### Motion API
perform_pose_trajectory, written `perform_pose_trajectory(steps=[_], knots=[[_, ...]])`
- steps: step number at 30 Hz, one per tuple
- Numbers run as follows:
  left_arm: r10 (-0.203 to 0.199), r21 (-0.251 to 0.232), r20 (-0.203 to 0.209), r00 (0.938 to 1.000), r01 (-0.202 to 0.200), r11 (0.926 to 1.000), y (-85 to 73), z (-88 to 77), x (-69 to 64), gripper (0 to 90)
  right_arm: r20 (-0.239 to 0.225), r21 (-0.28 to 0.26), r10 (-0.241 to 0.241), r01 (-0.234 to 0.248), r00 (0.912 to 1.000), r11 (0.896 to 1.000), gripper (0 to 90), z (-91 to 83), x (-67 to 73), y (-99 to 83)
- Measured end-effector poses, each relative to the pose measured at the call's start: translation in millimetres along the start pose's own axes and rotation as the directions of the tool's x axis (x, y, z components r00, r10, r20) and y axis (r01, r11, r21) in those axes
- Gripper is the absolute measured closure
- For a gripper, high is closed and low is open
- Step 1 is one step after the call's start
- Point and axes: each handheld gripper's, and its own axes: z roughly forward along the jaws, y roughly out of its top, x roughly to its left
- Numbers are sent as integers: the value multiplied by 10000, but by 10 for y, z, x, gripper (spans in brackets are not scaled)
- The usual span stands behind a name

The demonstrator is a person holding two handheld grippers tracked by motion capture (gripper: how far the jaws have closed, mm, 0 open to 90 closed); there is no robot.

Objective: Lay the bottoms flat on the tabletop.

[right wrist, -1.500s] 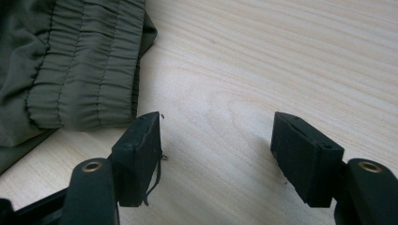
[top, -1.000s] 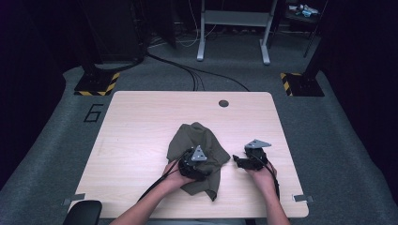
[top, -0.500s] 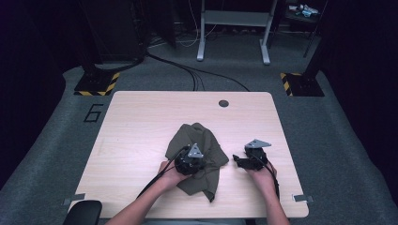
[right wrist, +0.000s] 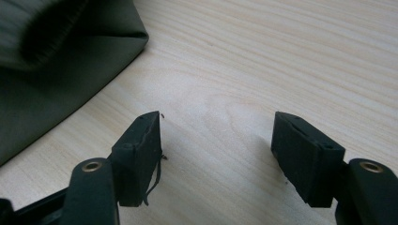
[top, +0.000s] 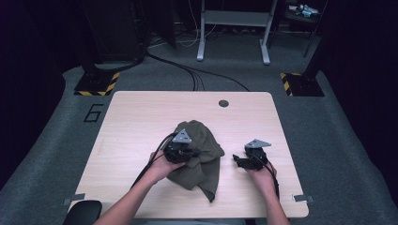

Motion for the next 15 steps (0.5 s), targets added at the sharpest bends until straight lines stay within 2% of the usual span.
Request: perform_pose_trajectory(steps=[1, 2, 4, 5, 6, 9, 10, 12, 14, 15], knots=[[-3, 15, -45, 10000, 3, 10000, -5, -29, 19, 877, 0, -1, 2, -2, 10000, 10000, 324, 0, 0, 0], [-173, 53, -149, 9997, 174, 9998, -26, -88, 78, 877, -6, 20, 35, -35, 10000, 10000, 324, -2, 2, 0], [-270, 128, -475, 9985, 277, 9995, -66, -148, 165, 877, -8, 20, 33, -33, 10000, 10000, 324, -2, 2, 0], [-464, 72, -436, 9980, 467, 9989, -83, -177, 208, 876, -2, -1, 3, -3, 10000, 10000, 324, 0, 0, 0], [-464, 72, -436, 9980, 467, 9989, -83, -177, 208, 877, -2, -1, 3, -3, 10000, 10000, 324, 0, 0, 0], [-938, -356, -562, 9940, 919, 9951, -108, -299, 299, 877, -17, -6, 23, -23, 10000, 10000, 324, 0, 3, 1], [-938, -356, -562, 9940, 919, 9951, -108, -299, 299, 877, -15, 7, 66, -66, 10000, 10000, 324, -1, 5, 0], [-1042, -750, -773, 9915, 984, 9923, -110, -390, 350, 877, -18, -5, 20, -20, 10000, 10000, 324, 0, 2, 1], [-1337, -1036, -1037, 9856, 1230, 9870, -132, -495, 440, 877, -18, -6, 26, -26, 10000, 10000, 324, 0, 3, 1], [-1337, -1036, -1037, 9856, 1230, 9870, -132, -495, 440, 877, -17, -6, 23, -23, 10000, 10000, 324, 0, 2, 1]])
